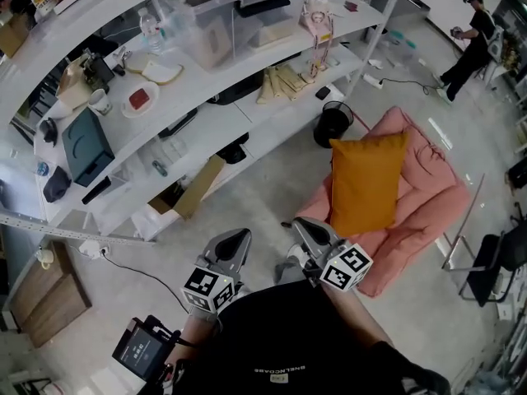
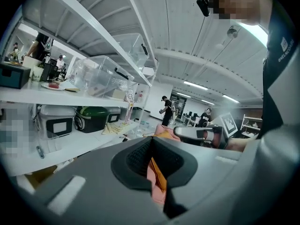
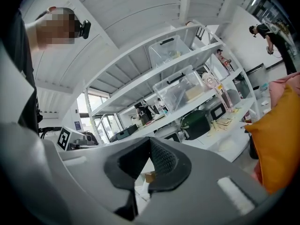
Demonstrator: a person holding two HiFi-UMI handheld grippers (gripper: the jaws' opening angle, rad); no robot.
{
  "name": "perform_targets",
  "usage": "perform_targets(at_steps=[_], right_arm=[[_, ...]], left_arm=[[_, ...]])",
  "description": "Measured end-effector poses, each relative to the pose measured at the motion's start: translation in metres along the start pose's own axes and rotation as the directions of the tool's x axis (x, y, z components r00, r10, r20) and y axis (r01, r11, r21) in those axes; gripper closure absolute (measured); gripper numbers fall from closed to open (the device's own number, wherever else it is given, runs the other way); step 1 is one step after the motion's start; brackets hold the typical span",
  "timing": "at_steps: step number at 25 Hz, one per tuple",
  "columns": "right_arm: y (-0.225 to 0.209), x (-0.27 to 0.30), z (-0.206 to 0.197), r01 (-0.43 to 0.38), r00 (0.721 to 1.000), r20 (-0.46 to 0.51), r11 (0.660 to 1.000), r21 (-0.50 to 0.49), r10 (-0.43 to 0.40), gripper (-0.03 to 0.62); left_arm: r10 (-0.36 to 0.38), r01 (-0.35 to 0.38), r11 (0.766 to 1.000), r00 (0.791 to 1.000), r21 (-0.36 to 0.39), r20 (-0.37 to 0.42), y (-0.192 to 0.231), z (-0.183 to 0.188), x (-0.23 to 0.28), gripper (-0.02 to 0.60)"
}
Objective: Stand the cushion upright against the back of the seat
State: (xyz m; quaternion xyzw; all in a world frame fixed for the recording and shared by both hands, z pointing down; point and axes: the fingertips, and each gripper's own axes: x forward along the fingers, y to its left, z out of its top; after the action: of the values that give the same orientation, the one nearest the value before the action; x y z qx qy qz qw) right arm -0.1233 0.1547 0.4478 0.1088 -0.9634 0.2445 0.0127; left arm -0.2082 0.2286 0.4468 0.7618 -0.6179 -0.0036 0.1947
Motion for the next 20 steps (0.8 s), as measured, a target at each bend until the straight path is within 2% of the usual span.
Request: perform_targets(at_steps=[8,20], right_arm=[[-0.071,-0.007,0.046,-0.005,0.999,0.035,1.0,0.009,0.005,0.591],[-0.175,-0.054,0.084,0.074,0.995,0.066,0.997,0.023,-0.075,0.591]], left_arm=[[0.015,-0.015,1.0,1.0,0.008,-0.009,-0.007,0.023,0.076,0.561],[-0.021,0.022,0.999,0.999,0.026,-0.032,-0.042,0.046,0.182,0.561]])
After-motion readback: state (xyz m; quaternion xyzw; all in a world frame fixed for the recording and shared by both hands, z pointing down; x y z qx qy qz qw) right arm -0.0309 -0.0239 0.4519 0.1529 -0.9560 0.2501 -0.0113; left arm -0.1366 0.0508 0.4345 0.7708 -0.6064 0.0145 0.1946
